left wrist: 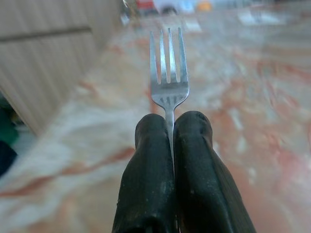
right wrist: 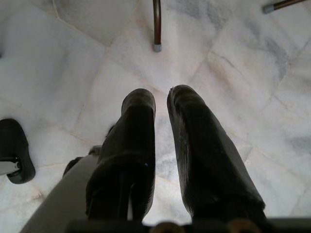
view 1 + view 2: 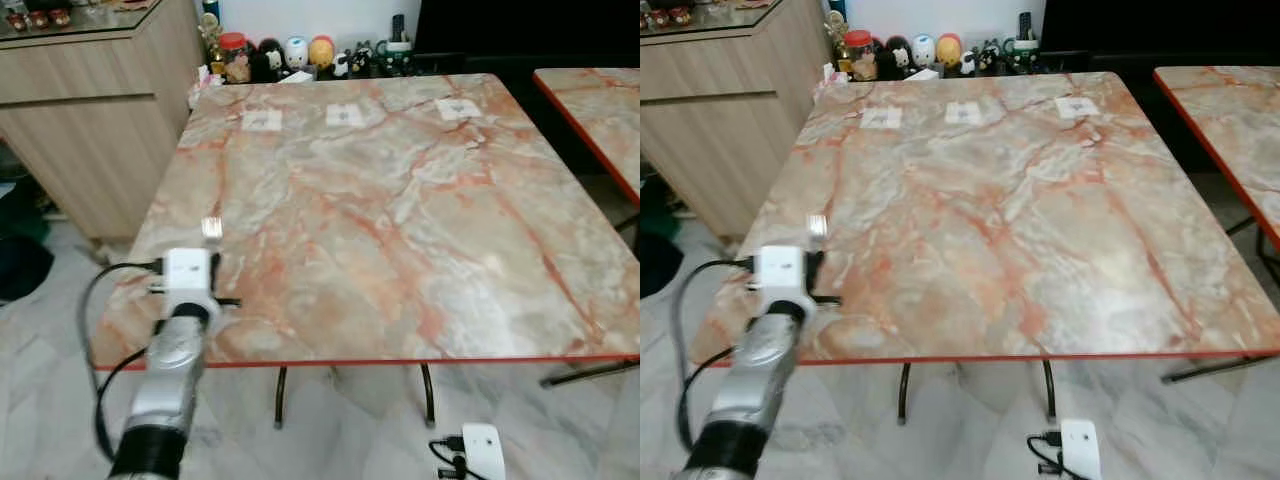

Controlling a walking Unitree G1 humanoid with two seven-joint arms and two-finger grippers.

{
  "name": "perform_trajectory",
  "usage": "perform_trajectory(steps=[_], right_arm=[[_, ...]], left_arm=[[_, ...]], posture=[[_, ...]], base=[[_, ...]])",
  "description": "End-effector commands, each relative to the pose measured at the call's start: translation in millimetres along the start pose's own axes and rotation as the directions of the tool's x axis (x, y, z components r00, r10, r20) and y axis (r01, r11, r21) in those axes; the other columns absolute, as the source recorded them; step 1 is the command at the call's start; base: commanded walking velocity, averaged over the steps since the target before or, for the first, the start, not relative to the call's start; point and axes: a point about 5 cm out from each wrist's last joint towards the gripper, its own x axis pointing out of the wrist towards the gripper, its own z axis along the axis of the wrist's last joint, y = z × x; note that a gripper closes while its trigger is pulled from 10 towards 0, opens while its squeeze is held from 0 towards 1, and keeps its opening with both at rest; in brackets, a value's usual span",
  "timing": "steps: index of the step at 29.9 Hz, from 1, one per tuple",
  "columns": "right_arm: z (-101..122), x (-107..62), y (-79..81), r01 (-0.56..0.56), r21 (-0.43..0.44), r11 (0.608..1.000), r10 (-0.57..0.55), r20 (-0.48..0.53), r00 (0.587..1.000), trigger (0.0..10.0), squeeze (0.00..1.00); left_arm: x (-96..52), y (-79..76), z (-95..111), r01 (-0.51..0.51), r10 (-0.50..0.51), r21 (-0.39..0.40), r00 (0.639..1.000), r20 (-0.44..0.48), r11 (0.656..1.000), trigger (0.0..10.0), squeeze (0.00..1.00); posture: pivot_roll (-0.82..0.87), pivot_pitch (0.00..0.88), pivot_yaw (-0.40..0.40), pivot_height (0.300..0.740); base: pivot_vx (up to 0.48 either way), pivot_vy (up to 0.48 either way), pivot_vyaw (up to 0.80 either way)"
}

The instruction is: Setting the table

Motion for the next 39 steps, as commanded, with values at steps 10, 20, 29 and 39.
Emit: perform_trajectory(steps=[10,20,29,39], right_arm=[[3,0.7,2.4,-0.005,-0.009,1.0,0.005,0.001,1.0,10.0,0.0],[6,1.5,4.9,-0.006,-0.006,1.0,0.006,0.005,1.0,10.0,0.0],[5,1.1,5.2,-0.008,-0.006,1.0,0.008,0.013,1.0,10.0,0.0],[5,0.7,6.5,-0.016,-0.02,1.0,0.017,0.017,1.0,10.0,0.0]], left_arm=[[-20.3,30.4,14,-0.117,0.109,0.07,0.989,0.104,0.991,10.0,0.0],[-16.6,19.5,16,-0.098,0.093,0.048,0.991,0.097,0.994,10.0,0.0],[-19.2,21.4,21,-0.106,0.102,0.045,0.99,0.097,0.993,10.0,0.0],[-17.9,19.6,24,-0.099,0.094,0.047,0.991,0.096,0.994,10.0,0.0]], posture=[[-0.02,0.053,0.018,0.732],[-0.03,0.051,0.022,0.732],[-0.03,0.051,0.028,0.732],[-0.03,0.051,0.031,0.732]], base=[[0.0,-0.105,0.0],[0.0,-0.48,0.0],[0.0,-0.475,0.0],[0.0,-0.471,0.32]])
